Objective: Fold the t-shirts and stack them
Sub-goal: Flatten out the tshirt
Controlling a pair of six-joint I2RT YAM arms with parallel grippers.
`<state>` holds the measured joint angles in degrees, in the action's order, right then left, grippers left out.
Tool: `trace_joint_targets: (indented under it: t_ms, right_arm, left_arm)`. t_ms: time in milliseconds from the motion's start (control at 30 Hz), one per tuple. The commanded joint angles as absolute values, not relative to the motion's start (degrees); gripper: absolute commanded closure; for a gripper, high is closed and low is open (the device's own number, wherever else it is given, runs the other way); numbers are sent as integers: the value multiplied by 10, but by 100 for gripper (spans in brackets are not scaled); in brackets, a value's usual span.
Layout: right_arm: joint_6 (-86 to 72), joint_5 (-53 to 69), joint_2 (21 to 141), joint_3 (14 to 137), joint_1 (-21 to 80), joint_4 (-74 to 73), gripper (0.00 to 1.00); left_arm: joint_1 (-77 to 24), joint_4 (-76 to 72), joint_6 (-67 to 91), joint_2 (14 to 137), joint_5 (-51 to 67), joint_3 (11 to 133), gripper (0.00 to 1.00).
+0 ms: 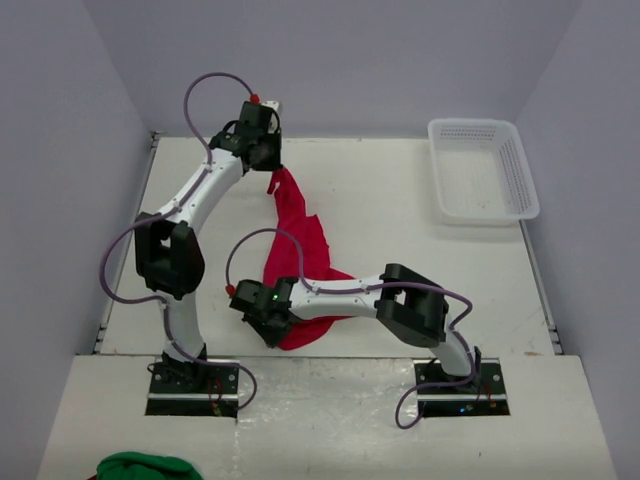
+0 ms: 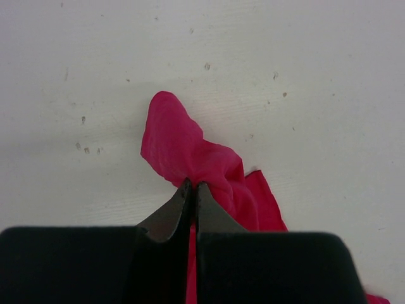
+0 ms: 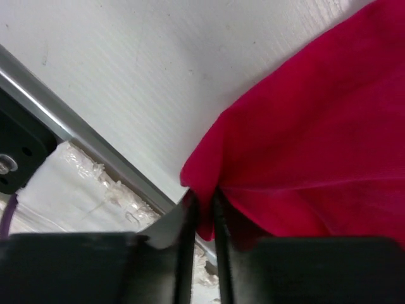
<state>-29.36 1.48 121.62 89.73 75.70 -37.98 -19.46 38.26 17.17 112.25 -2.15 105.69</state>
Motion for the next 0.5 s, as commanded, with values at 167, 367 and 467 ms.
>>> trace_joint_targets:
  t_ms: [167,367,467]
  right_arm:
    - [-335,-68,1171,851,766,-399,100]
    - [-388,-211,1030,817,774,-482,100]
    - [-412,-289,949,839,775,-563,100]
  left_arm:
    - [-193,363,175,1060,-42,1032,100]
    - [-192,373,171,1020,-85,1040,100]
    - [-192,404,178,1028,-87,1061,100]
